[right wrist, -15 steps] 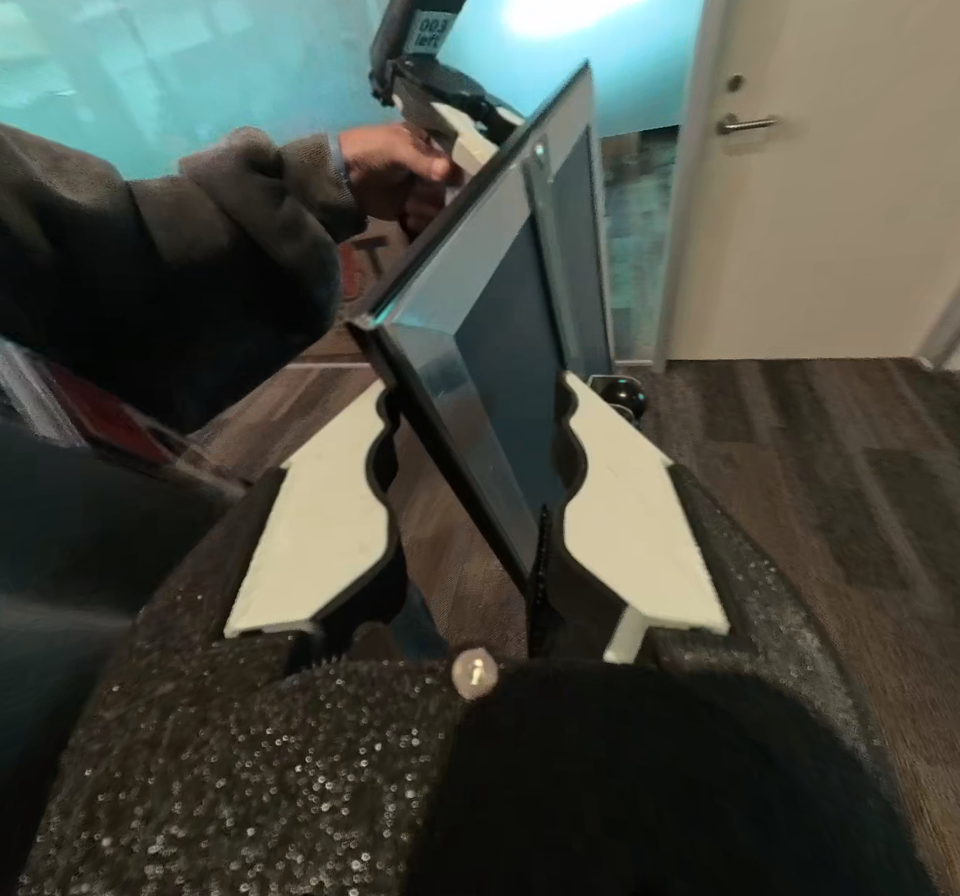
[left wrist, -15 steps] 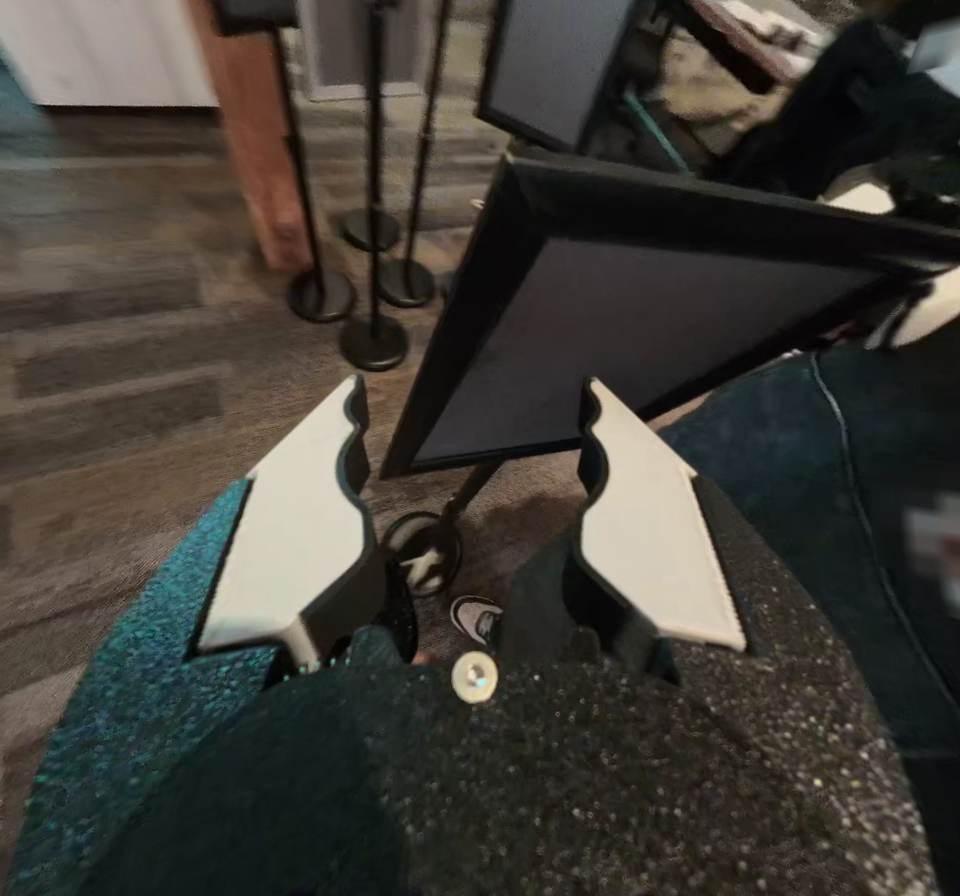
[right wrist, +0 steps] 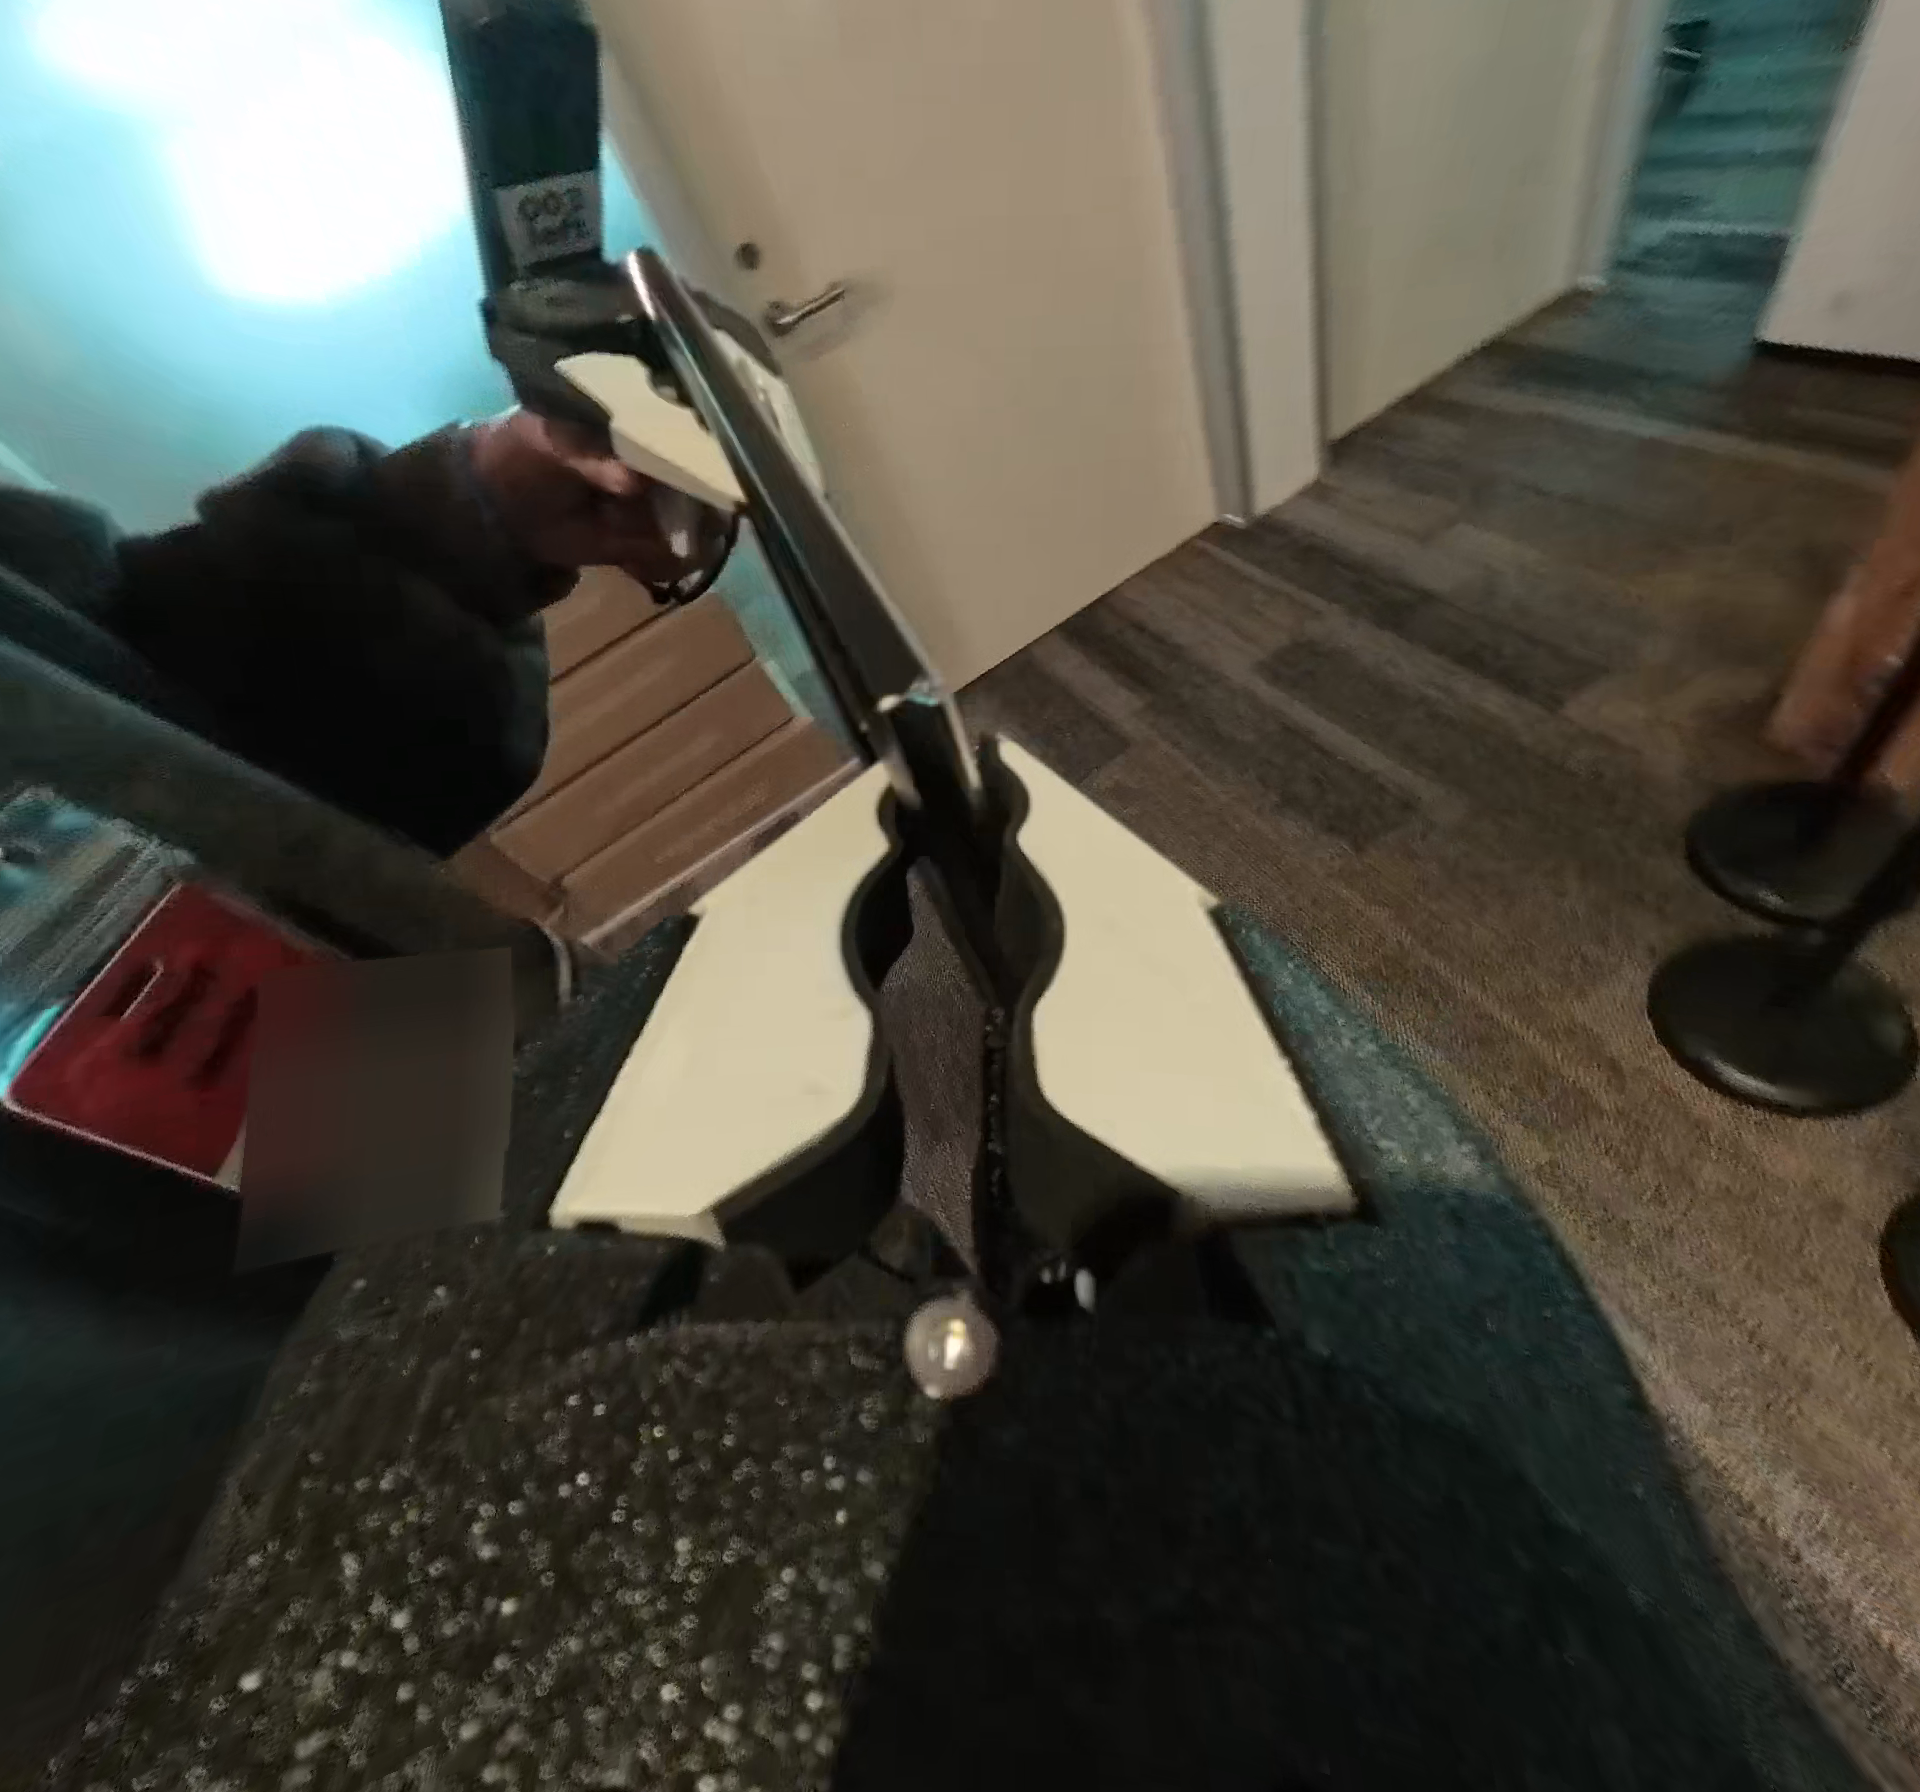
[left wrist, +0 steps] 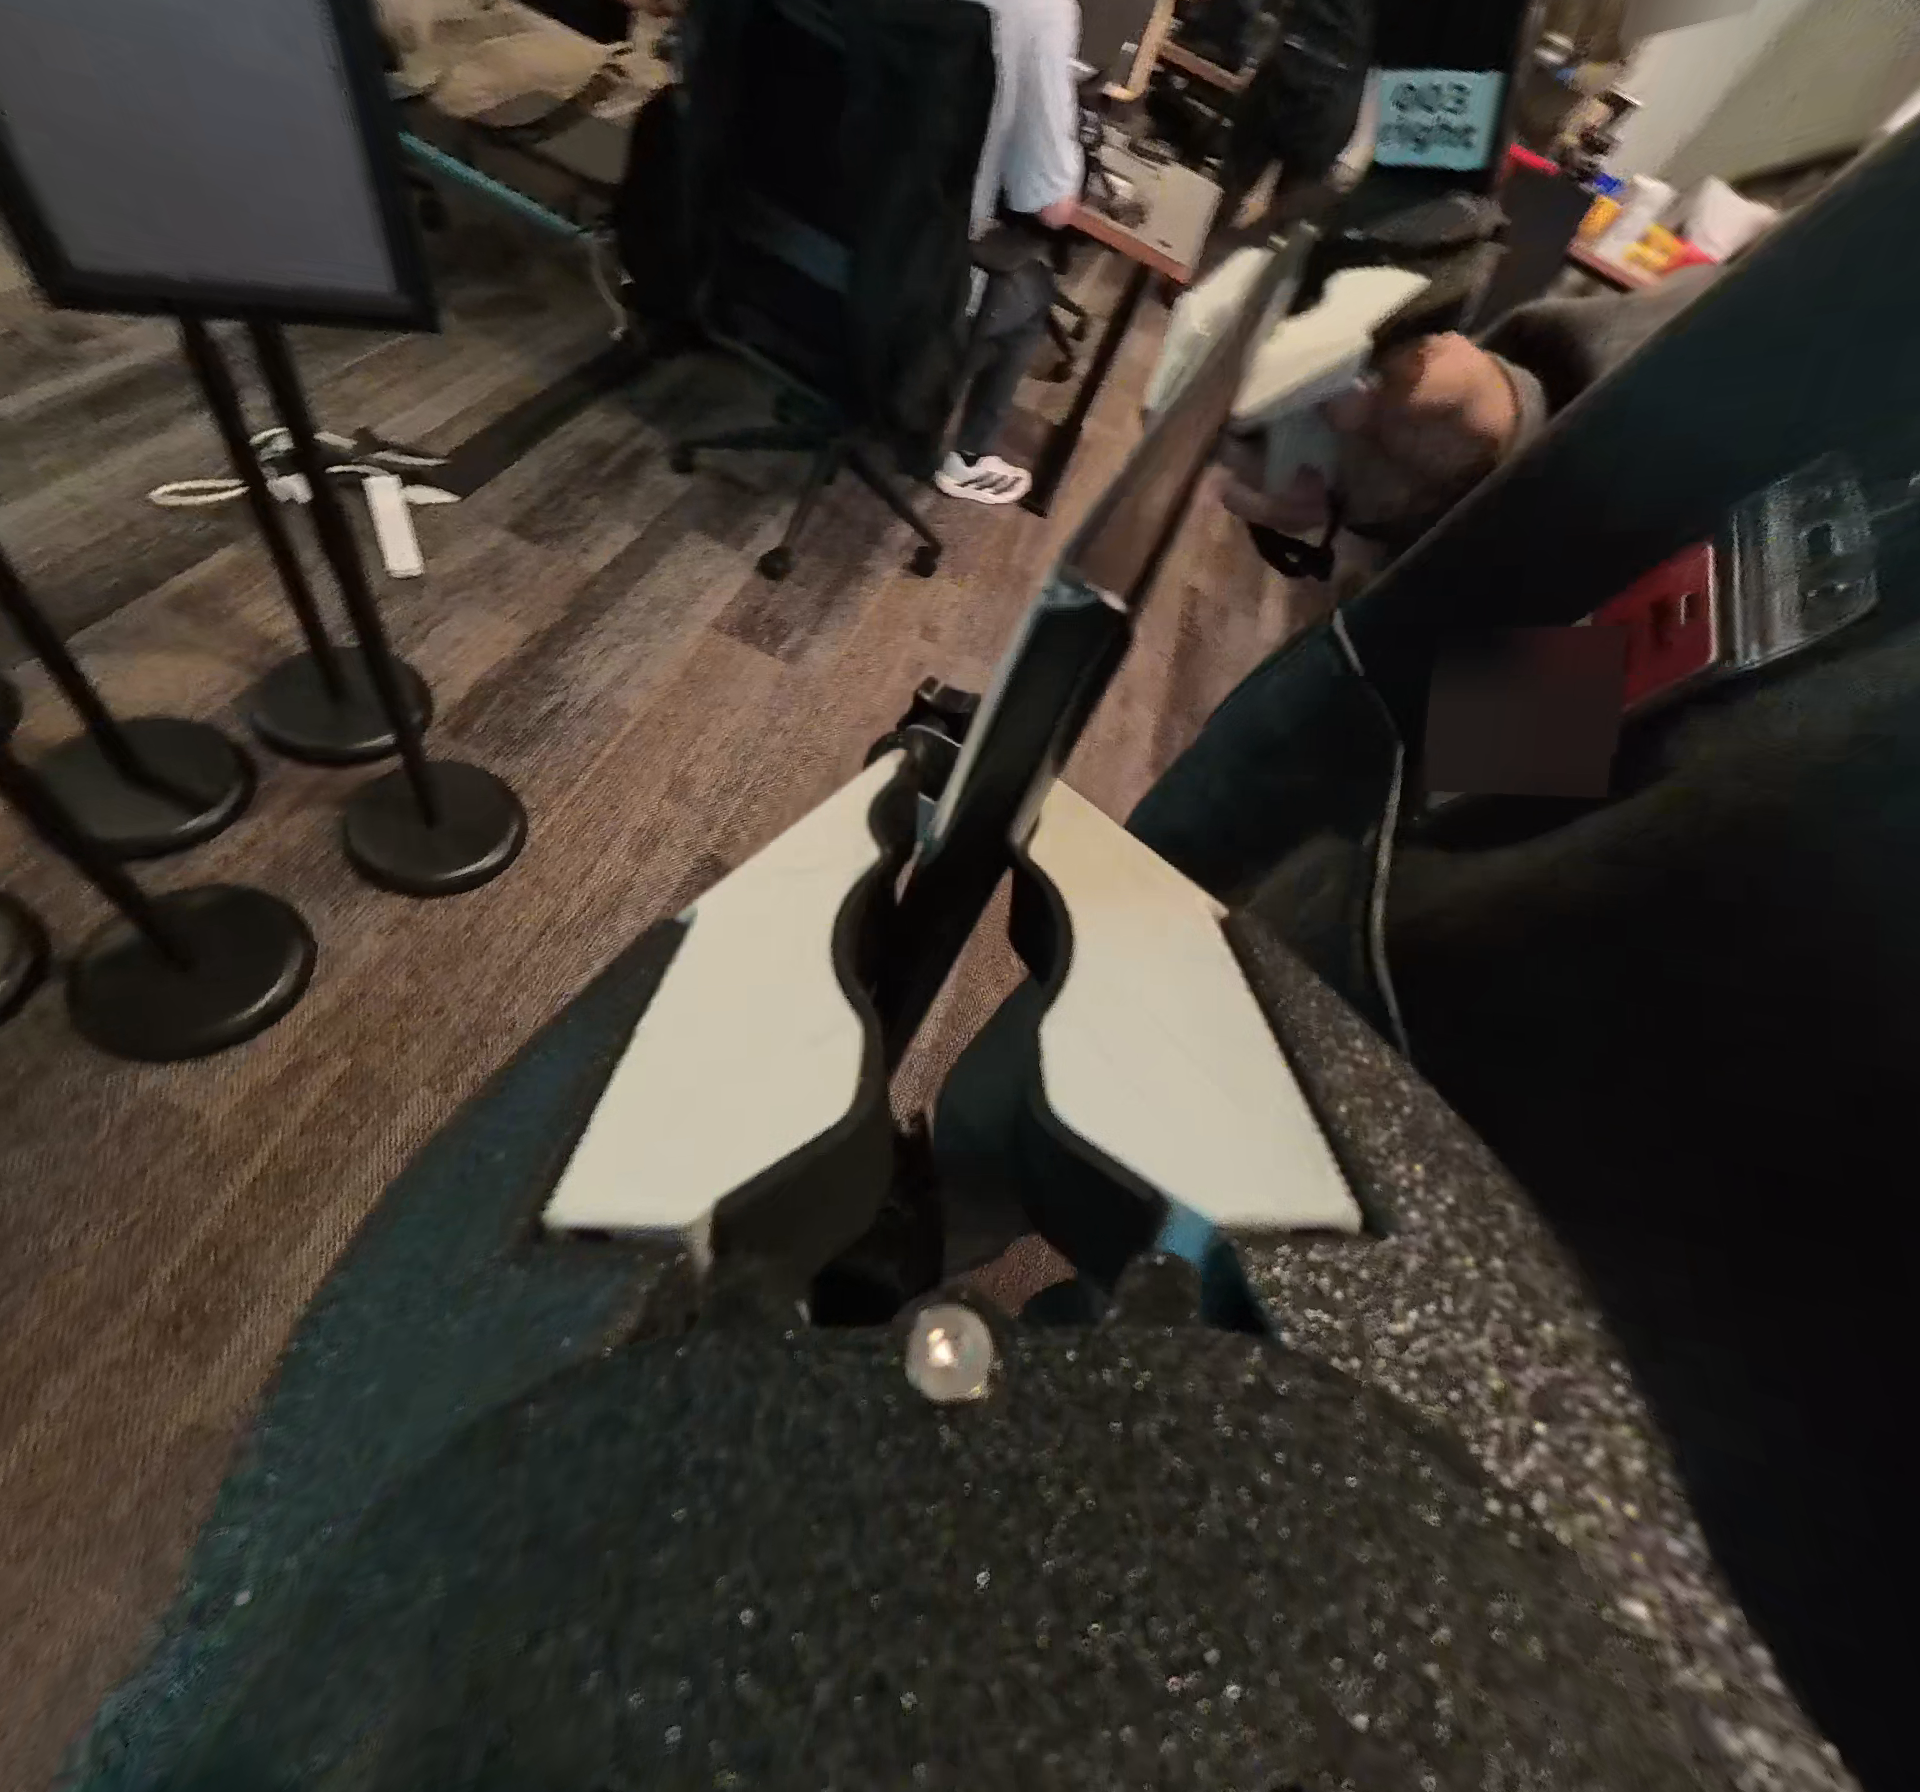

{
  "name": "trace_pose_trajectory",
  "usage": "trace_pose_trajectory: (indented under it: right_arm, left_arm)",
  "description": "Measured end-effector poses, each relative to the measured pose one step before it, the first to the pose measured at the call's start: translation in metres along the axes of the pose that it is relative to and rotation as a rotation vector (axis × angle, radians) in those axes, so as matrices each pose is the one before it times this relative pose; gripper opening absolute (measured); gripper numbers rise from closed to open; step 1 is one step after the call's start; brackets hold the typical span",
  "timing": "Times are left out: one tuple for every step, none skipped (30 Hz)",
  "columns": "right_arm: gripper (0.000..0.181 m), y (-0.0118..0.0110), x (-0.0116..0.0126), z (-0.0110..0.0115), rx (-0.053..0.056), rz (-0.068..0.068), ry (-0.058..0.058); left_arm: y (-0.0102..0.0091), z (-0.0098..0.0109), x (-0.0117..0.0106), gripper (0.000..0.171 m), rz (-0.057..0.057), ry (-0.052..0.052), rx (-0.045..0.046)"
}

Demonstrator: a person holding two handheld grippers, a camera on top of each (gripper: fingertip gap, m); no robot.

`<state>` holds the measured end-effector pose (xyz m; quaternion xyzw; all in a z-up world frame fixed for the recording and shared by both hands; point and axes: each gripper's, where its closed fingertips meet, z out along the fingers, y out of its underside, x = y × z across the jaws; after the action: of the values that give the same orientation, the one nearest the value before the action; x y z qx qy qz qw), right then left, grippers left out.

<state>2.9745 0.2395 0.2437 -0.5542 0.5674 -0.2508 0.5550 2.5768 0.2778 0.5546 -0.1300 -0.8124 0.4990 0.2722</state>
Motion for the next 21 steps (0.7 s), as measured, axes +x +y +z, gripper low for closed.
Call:
trace_pose_trajectory:
  right_arm:
    - [0.008, -0.00552, 0.00398, 0.00279, -0.0046, 0.0377, 0.0125]
    - [0.008, -0.00377, 0.00230, 0.00391, -0.0105, 0.0468, -0.0082]
    - [0.007, -0.00552, 0.00054, 0.00360, 0.0102, 0.0250, -0.0106]
    - [0.007, -0.00506, 0.00149, 0.00357, 0.0130, -0.0076, 0.0122]
    - [0.007, -0.00603, 0.00126, 0.00298, 0.0243, -0.0240, 0.0189]
    - [0.007, -0.00608, 0.00261, 0.00230, 0.0198, -0.0052, 0.0203]
    - [0.007, -0.00762, 0.00339, 0.00163, 0.0165, -0.0031, 0.0215]
    - [0.007, -0.00994, 0.00273, 0.00065, 0.0180, -0.0083, 0.0152]
    - [0.007, -0.01035, 0.00339, 0.00003, 0.0105, -0.0080, 0.0129]
    - [0.007, -0.00963, 0.00446, 0.00044, 0.0022, -0.0093, 0.0113]
    - [0.007, -0.01044, 0.00565, 0.00054, 0.0096, -0.0084, 0.0137]
    - [0.007, -0.01125, 0.00639, 0.00107, 0.0180, -0.0076, 0.0144]
    - [0.008, -0.01081, 0.00738, 0.00182, 0.0126, -0.0112, 0.0165]
    - [0.008, -0.01111, 0.00858, 0.00214, 0.0059, -0.0165, 0.0203]
    - [0.008, -0.01156, 0.00962, 0.00225, 0.0055, -0.0133, 0.0178]
    - [0.008, -0.01165, 0.01053, 0.00260, 0.0073, -0.0109, 0.0140]
    - [0.008, -0.01145, 0.01157, 0.00310, 0.0096, -0.0124, 0.0132]
    - [0.009, -0.01084, 0.01229, 0.00395, 0.0079, -0.0128, 0.0114]
    - [0.010, -0.01012, 0.01303, 0.00481, 0.0043, -0.0115, 0.0118]
    - [0.010, -0.00904, 0.01325, 0.00573, 0.0008, -0.0087, 0.0081]
    - [0.010, -0.00833, 0.01283, 0.00629, 0.0001, -0.0143, 0.0047]
  left_arm:
    - [-0.00366, -0.00143, -0.00235, 0.009, 0.0111, 0.0466, -0.01134]
    - [-0.00320, -0.00253, -0.00266, 0.007, 0.0031, 0.0556, -0.01133]
    - [-0.00396, -0.00335, -0.00387, 0.004, 0.0160, 0.0474, -0.00533]
    - [-0.00473, -0.00312, -0.00543, 0.003, 0.0178, 0.0330, 0.00045]
    - [-0.00515, -0.00309, -0.00655, 0.003, 0.0184, 0.0176, 0.00292]
    - [-0.00546, -0.00250, -0.00662, 0.003, 0.0262, 0.0068, 0.00108]
    - [-0.00622, -0.00146, -0.00703, 0.004, 0.0280, 0.0038, -0.00310]
    - [-0.00802, -0.00111, -0.00697, 0.004, 0.0257, 0.0128, -0.00351]
    - [-0.00926, -0.00088, -0.00517, 0.003, 0.0251, 0.0199, -0.00028]
    - [-0.00961, -0.00055, -0.00617, 0.003, 0.0223, 0.0166, -0.00111]
    - [-0.01005, -0.00083, -0.00764, 0.003, 0.0224, 0.0063, 0.00099]
    - [-0.01137, -0.00086, -0.00956, 0.003, 0.0234, 0.0010, 0.00534]
    - [-0.01215, -0.00150, -0.01325, 0.003, 0.0249, -0.0013, 0.00663]
    - [-0.01243, -0.00176, -0.01723, 0.003, 0.0249, -0.0020, 0.00442]
    - [-0.01008, 0.00082, -0.01194, 0.003, 0.0236, 0.0002, 0.00286]
    - [-0.00971, 0.00126, -0.01229, 0.003, 0.0239, -0.0011, 0.00349]
    - [-0.00948, 0.00132, -0.01313, 0.003, 0.0209, -0.0015, 0.00659]
    - [-0.00885, 0.00143, -0.01393, 0.003, 0.0192, -0.0021, 0.00468]
    - [-0.00766, 0.00132, -0.01535, 0.004, 0.0212, -0.0074, 0.00043]
    - [-0.00686, 0.00119, -0.01664, 0.006, 0.0201, -0.0100, -0.00195]
    - [-0.00496, 0.00138, -0.01668, 0.006, 0.0147, -0.0072, -0.00344]
